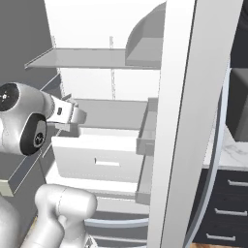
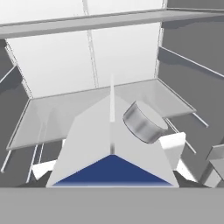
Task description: Take a sugar cube from the saucer and place it inside the coffee. Then, grab milk from the fridge and place it next to the coffee on the counter to sweeten the coffee.
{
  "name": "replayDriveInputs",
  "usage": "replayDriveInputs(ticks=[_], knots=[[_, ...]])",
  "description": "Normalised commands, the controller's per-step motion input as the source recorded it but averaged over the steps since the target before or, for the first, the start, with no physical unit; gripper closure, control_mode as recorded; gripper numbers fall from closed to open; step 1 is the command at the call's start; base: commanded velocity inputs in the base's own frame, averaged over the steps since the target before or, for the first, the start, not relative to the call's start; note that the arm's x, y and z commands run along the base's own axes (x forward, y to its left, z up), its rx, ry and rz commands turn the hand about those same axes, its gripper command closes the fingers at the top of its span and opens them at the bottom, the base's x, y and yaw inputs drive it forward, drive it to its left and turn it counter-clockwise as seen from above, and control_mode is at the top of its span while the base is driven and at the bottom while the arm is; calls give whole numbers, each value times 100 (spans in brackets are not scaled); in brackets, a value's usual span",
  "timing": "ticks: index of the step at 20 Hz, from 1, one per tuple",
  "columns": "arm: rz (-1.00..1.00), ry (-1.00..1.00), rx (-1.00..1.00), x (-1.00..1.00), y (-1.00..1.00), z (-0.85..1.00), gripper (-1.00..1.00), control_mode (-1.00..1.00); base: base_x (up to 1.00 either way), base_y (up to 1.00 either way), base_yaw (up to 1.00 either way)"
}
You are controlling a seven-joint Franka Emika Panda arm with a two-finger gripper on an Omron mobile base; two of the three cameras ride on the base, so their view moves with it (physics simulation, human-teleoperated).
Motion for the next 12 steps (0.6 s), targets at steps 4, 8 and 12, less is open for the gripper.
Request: replayDriveInputs(ticks=[4,8,12], knots=[[0,-5,0,-100,0,0,100,-100,0,0,0],[-1,0,4,-66,-14,5,100,-100,0,0,0],[-1,0,2,-17,-13,1,100,-100,0,0,0]])
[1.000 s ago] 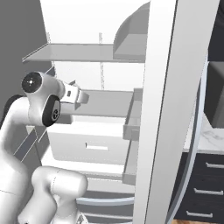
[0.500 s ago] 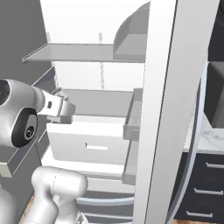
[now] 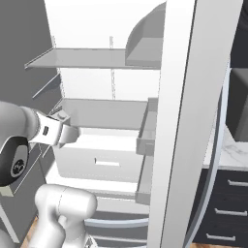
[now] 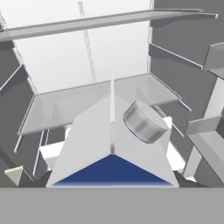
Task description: Take a sugar cube from the saucer and place it inside the coffee. Then, grab milk from the fridge and place it next to the coffee on the counter to sweeten the coffee.
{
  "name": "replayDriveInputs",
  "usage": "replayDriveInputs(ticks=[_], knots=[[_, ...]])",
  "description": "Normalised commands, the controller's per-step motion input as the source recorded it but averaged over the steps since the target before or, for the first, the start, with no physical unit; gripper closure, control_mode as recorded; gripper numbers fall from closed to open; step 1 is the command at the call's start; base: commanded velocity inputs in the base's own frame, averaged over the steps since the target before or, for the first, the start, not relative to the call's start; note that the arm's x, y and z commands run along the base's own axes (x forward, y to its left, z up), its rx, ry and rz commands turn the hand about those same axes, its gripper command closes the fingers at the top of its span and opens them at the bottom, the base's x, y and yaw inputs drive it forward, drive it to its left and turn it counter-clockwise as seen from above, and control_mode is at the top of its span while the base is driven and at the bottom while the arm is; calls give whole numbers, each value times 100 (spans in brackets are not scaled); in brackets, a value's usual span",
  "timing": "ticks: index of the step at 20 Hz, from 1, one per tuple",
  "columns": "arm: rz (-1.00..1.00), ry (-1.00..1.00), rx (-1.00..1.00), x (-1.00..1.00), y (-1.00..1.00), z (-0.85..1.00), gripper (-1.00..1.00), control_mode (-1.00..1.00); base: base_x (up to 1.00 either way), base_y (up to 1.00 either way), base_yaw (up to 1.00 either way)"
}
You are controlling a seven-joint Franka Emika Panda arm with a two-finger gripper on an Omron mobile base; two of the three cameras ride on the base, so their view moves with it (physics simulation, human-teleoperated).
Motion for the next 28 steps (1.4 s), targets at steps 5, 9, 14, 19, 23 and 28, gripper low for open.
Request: replayDriveInputs(ticks=[5,9,14,19,23,28], knots=[[0,0,0,0,0,0,100,-100,0,0,0],[0,0,0,-2,0,0,100,100,-4,0,0],[0,0,0,0,0,0,100,100,-46,-6,-14],[0,0,0,0,0,0,100,100,-50,-18,-23],[0,0,0,0,0,0,100,100,-50,-13,-28],[0,0,0,0,0,0,100,100,-60,-12,-41]])
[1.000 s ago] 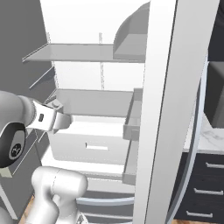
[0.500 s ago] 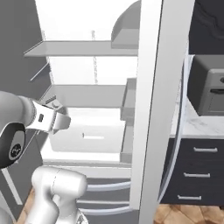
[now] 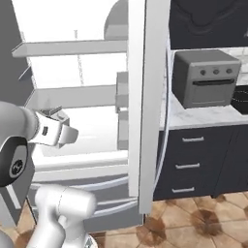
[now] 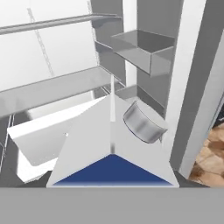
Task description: Take a sugar cube from the saucer and place it inside the coffee. Then, grab milk from the fridge and place it next to the coffee on the counter to sweeten the coffee.
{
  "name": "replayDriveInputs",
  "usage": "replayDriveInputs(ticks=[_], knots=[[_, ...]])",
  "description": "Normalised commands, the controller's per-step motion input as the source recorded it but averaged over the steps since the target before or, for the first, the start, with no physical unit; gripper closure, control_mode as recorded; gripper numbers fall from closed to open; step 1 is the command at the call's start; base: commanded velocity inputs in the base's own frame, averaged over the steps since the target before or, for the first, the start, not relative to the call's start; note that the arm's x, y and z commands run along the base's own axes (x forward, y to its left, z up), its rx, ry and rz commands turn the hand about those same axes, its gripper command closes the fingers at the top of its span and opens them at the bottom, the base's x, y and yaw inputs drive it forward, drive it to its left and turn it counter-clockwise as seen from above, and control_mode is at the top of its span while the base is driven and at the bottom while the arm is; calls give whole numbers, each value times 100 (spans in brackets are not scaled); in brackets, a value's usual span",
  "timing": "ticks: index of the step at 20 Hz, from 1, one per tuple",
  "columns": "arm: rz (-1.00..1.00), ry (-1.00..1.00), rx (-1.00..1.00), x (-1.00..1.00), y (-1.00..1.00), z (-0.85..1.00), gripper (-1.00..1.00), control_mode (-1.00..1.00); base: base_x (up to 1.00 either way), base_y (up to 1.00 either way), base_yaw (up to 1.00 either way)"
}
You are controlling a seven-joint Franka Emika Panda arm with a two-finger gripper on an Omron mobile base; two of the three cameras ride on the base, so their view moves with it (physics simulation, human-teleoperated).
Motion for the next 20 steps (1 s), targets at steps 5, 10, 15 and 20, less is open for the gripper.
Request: replayDriveInputs(ticks=[5,10,15,20], knots=[[0,0,0,0,0,0,100,100,-57,-15,-57],[0,0,0,0,0,0,100,100,-58,-23,-68],[0,0,0,0,0,0,100,100,-61,-25,-69],[0,0,0,0,0,0,100,100,-56,-34,-68]])
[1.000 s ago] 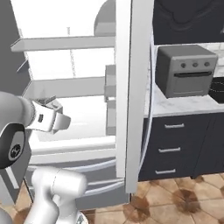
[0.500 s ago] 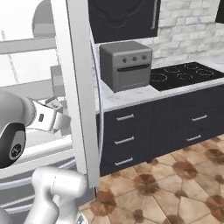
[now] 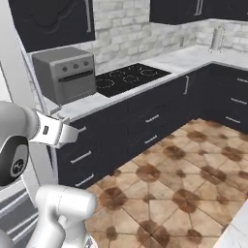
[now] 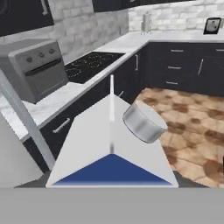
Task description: Take a sugar cube from the saucer and place it inside the coffee. Then, grab milk from the fridge and place it next to the coffee on the counter to sweeten the coffee.
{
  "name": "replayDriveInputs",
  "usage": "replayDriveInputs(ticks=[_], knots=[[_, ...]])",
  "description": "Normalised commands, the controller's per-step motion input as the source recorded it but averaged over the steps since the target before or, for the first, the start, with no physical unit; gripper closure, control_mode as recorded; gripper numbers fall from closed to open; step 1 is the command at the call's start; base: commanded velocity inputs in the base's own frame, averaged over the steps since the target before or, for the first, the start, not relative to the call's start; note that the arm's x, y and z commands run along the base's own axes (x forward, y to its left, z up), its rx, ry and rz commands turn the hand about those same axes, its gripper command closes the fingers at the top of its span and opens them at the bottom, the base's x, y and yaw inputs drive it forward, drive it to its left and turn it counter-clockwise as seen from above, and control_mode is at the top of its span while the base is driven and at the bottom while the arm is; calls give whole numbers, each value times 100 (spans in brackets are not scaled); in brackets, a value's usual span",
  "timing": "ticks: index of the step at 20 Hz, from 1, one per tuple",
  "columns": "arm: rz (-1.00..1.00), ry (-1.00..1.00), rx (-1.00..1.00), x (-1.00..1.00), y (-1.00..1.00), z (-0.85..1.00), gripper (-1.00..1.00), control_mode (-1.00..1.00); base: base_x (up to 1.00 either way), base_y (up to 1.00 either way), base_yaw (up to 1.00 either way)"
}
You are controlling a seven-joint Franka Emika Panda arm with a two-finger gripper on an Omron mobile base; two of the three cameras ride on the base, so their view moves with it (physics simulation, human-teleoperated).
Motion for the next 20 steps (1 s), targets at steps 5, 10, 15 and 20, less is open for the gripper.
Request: replayDriveInputs(ticks=[5,10,15,20], knots=[[0,0,0,0,0,0,100,100,-25,-76,-64],[0,0,0,0,0,0,100,100,48,-93,-42],[0,0,0,0,0,0,100,100,98,-60,-33],[0,0,0,0,0,0,100,100,100,-27,-24]])
